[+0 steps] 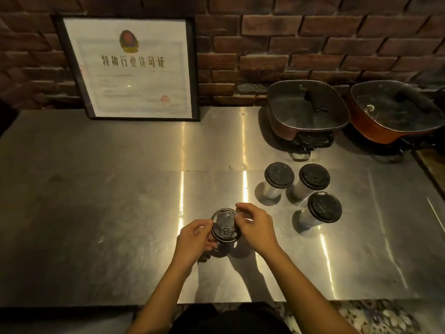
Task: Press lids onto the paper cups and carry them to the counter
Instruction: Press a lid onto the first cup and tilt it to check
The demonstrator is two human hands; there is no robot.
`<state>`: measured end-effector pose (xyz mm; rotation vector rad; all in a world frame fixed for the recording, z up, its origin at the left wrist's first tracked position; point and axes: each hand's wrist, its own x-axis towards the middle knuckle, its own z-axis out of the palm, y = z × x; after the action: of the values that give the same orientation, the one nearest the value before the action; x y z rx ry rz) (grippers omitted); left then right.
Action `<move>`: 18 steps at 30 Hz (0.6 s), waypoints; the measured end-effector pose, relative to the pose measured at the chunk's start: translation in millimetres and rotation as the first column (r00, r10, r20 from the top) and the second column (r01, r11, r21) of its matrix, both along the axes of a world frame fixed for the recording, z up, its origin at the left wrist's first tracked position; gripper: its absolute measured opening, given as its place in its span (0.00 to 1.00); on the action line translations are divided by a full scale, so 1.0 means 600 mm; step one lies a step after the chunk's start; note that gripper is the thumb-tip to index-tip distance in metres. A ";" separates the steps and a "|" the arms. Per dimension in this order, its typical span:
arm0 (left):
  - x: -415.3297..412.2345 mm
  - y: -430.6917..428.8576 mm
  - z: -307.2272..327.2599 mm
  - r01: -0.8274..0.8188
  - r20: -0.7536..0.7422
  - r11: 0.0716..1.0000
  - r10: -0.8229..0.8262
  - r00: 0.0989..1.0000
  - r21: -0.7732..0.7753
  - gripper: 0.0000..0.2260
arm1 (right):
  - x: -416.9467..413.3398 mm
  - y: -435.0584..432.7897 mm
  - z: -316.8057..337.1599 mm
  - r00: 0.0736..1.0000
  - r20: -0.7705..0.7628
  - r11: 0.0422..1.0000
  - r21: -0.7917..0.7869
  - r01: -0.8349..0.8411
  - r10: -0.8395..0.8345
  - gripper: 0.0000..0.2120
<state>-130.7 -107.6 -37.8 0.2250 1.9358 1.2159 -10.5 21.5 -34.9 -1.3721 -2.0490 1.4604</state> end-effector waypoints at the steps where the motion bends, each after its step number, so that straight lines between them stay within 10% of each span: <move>1: -0.004 -0.005 -0.002 0.028 0.004 1.000 -0.028 1.000 -0.007 0.08 | -0.003 -0.005 -0.003 1.000 0.010 1.000 -0.002 0.014 -0.014 0.15; 18: 0.014 0.104 -0.018 -0.187 -0.043 0.979 0.184 0.982 -0.077 0.22 | -0.072 -0.003 -0.008 0.980 0.033 0.944 -0.262 0.200 -0.198 0.22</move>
<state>-122.0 -44.9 -48.4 0.0238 2.0689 1.2568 -54.0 19.8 -39.6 -1.6321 -1.7037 1.6843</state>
